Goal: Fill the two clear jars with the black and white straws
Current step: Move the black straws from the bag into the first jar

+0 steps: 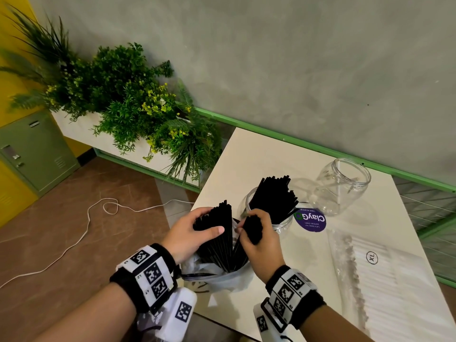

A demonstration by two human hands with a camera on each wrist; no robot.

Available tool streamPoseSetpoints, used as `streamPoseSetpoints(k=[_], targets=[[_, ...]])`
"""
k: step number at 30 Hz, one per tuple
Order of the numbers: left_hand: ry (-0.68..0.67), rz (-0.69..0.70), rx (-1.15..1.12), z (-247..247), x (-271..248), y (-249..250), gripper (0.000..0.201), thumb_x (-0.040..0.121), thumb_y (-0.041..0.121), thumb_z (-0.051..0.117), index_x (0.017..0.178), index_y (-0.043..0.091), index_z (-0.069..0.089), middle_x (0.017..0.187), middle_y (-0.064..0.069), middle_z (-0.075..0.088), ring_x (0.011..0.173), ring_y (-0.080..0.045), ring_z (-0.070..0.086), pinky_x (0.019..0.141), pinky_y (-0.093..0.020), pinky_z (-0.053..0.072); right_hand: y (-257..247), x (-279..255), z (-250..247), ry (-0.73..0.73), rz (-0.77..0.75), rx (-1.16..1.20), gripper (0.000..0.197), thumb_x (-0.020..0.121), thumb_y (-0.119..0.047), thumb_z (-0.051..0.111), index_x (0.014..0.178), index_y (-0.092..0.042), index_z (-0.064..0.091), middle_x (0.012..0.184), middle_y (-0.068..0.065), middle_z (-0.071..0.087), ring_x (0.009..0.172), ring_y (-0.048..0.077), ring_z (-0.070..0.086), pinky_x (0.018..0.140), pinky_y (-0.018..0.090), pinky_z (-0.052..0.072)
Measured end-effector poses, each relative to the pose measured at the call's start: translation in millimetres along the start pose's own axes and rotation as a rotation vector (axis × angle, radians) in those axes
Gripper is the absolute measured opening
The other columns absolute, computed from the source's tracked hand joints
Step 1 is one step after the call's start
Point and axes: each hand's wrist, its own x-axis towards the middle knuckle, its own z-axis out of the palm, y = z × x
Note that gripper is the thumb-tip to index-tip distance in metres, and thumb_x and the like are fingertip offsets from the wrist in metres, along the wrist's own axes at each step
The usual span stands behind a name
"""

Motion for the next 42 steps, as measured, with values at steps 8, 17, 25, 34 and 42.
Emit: streamPoseSetpoints(k=[8,17,25,34,42], targets=[[-0.009,0.003,0.03,0,0,2,0.073,0.048,0.057,0.076,0.114,0.029,0.061,0.111,0.004,0.067,0.104,-0.013,0.063,0.096,-0.038,0.05,-43,24,-5,0.01,-0.166,0.012,0.047,0.091,-0.001,0.048,0.115,-0.041,0.045,0.094,0.0,0.057,0.091,0.017,0.067,0.086,0.037,0.053],[-0.018,-0.002,0.066,-2,1,6,0.065,0.046,0.059,0.073,0.106,0.037,0.06,0.108,0.003,0.067,0.101,-0.014,0.065,0.093,-0.035,0.052,-108,64,-43,0.075,-0.187,0.309,0.042,0.091,0.015,0.043,0.114,-0.019,0.047,0.093,0.012,0.054,0.083,0.025,0.067,0.08,0.048,0.056],[-0.023,-0.032,0.039,-4,2,6,0.068,0.048,0.054,0.077,0.111,0.032,0.061,0.109,0.003,0.068,0.1,-0.014,0.065,0.094,-0.037,0.051,-121,104,-107,0.397,-0.265,0.376,0.041,0.089,0.016,0.043,0.111,-0.02,0.041,0.091,0.01,0.05,0.082,0.026,0.066,0.074,0.045,0.058],[-0.015,-0.033,0.066,-3,1,6,0.061,0.056,0.047,0.079,0.112,0.031,0.061,0.108,0.003,0.068,0.099,-0.013,0.065,0.093,-0.035,0.051,-71,96,-95,0.612,-0.238,0.167,0.048,0.087,0.016,0.04,0.104,-0.028,0.037,0.092,-0.001,0.046,0.085,0.017,0.066,0.078,0.019,0.048],[-0.02,-0.035,0.083,-6,1,5,0.066,0.049,0.059,0.075,0.109,0.037,0.062,0.107,0.007,0.069,0.1,-0.012,0.065,0.096,-0.04,0.05,-58,81,-74,0.531,-0.292,0.077,0.045,0.088,0.008,0.044,0.106,-0.033,0.04,0.095,0.006,0.051,0.091,0.028,0.062,0.087,0.045,0.051]])
